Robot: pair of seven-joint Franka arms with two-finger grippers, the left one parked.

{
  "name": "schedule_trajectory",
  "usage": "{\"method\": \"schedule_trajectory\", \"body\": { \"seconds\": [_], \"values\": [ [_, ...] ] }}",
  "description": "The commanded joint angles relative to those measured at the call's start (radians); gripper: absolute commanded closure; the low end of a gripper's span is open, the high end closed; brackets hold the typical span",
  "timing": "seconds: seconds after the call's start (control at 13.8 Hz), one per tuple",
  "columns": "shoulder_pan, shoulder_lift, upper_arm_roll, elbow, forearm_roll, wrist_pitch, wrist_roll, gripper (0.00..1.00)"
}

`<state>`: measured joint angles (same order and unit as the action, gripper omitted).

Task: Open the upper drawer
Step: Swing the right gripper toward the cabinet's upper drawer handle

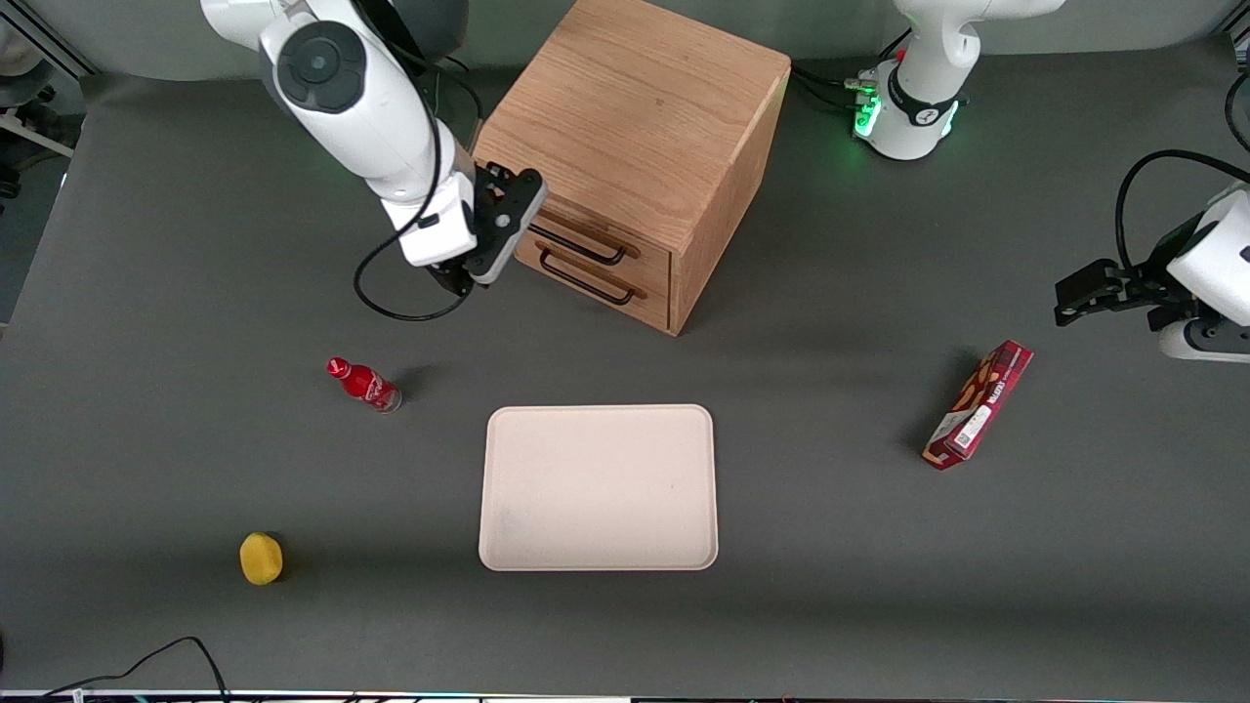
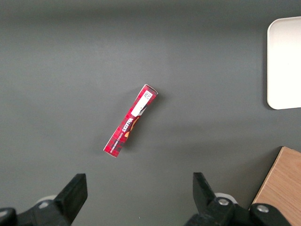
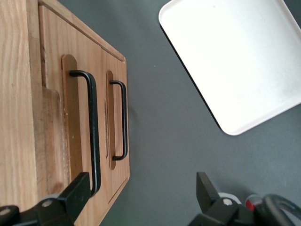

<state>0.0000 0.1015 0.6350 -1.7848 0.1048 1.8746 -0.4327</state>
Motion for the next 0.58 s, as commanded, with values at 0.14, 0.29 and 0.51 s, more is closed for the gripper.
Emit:
{"method": "schedule_trajectory", "body": {
  "seconds": [0.14, 0.29, 0.51],
  "values": [
    [0.032, 0.027, 0.008, -0.036, 0.015, 0.078, -0.035, 0.0],
    [0.034, 0.037, 0.017, -0.051, 0.015, 0.096, -0.028, 0.0],
    [0.032, 0.035, 0.037, -0.099, 0.015, 0.142, -0.023, 0.0]
  ]
}}
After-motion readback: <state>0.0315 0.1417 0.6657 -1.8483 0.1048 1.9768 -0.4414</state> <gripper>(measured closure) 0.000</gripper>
